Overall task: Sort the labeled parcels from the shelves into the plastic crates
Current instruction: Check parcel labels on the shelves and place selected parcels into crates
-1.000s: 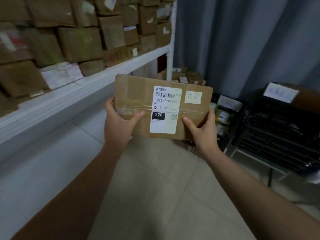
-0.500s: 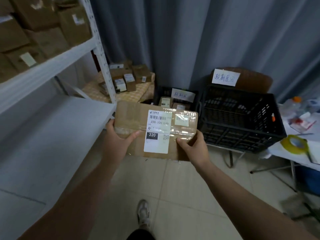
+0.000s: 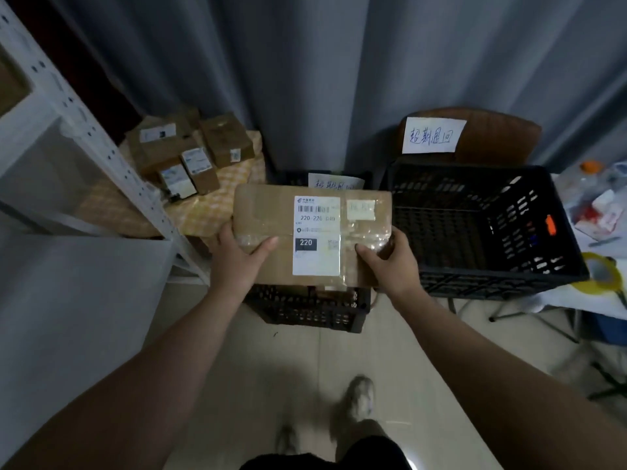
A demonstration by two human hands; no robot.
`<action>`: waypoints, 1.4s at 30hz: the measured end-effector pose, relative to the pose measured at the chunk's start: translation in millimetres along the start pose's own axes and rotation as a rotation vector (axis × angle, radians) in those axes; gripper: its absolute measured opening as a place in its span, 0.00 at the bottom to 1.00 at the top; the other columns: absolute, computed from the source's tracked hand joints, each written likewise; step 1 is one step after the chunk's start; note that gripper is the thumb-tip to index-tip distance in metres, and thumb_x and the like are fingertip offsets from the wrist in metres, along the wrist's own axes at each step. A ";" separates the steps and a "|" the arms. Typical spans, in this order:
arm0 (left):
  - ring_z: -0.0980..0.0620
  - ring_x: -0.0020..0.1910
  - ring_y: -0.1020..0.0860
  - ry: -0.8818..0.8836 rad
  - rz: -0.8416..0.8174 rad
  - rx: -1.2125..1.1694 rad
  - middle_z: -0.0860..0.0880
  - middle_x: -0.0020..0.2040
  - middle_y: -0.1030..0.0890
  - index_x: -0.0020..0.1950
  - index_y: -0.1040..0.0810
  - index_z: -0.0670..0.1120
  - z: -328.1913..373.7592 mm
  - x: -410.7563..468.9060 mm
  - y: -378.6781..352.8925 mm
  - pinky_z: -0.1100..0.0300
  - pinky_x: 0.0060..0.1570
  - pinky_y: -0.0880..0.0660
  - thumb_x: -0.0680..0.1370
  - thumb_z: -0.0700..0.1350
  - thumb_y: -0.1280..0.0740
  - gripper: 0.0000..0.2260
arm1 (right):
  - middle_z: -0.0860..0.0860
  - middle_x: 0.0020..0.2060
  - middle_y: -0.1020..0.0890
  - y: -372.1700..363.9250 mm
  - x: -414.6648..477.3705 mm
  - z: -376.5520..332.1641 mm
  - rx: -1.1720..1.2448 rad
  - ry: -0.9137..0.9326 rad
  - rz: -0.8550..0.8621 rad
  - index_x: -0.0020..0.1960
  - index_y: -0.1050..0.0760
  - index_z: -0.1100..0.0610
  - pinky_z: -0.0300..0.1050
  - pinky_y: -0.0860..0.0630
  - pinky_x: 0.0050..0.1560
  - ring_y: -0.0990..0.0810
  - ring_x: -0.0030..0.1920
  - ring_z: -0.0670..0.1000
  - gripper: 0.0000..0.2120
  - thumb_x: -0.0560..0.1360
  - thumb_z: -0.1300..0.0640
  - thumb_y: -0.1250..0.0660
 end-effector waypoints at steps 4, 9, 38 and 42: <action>0.44 0.64 0.30 -0.060 -0.019 0.071 0.44 0.68 0.34 0.72 0.34 0.46 29.3 81.0 -38.6 0.47 0.64 0.30 0.76 0.58 0.34 0.29 | 0.51 0.65 0.26 14.1 90.0 -27.3 -0.060 0.074 0.047 0.74 0.40 0.51 0.47 0.28 0.63 0.27 0.65 0.51 0.33 0.73 0.52 0.28; 0.48 0.63 0.26 -0.011 -0.071 0.017 0.49 0.65 0.25 0.73 0.37 0.51 23.9 150.2 -82.1 0.43 0.61 0.27 0.72 0.58 0.32 0.32 | 0.53 0.68 0.28 1.6 171.8 -22.1 -0.128 0.018 -0.030 0.76 0.45 0.52 0.51 0.30 0.65 0.29 0.67 0.55 0.35 0.75 0.52 0.30; 0.51 0.70 0.33 0.404 -0.264 -0.309 0.48 0.76 0.39 0.78 0.51 0.54 -99.8 241.2 -237.8 0.50 0.66 0.31 0.71 0.51 0.25 0.44 | 0.48 0.71 0.33 -163.4 244.7 151.3 0.502 -0.537 0.132 0.75 0.57 0.36 0.56 0.31 0.68 0.30 0.67 0.51 0.41 0.75 0.44 0.32; 0.60 0.54 0.24 0.441 -0.467 -0.441 0.54 0.65 0.27 0.76 0.43 0.57 -107.4 222.4 -261.2 0.67 0.43 0.22 0.76 0.47 0.31 0.32 | 0.54 0.72 0.36 -168.0 238.6 150.0 0.381 -0.584 0.186 0.78 0.55 0.48 0.47 0.32 0.67 0.31 0.68 0.51 0.44 0.74 0.51 0.29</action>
Point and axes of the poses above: each hand's wrist, its own x-axis towards the middle knuckle, its own y-axis out of the back of the hand, z = x × y, the point moved 2 cm from there along x, towards the middle knuckle
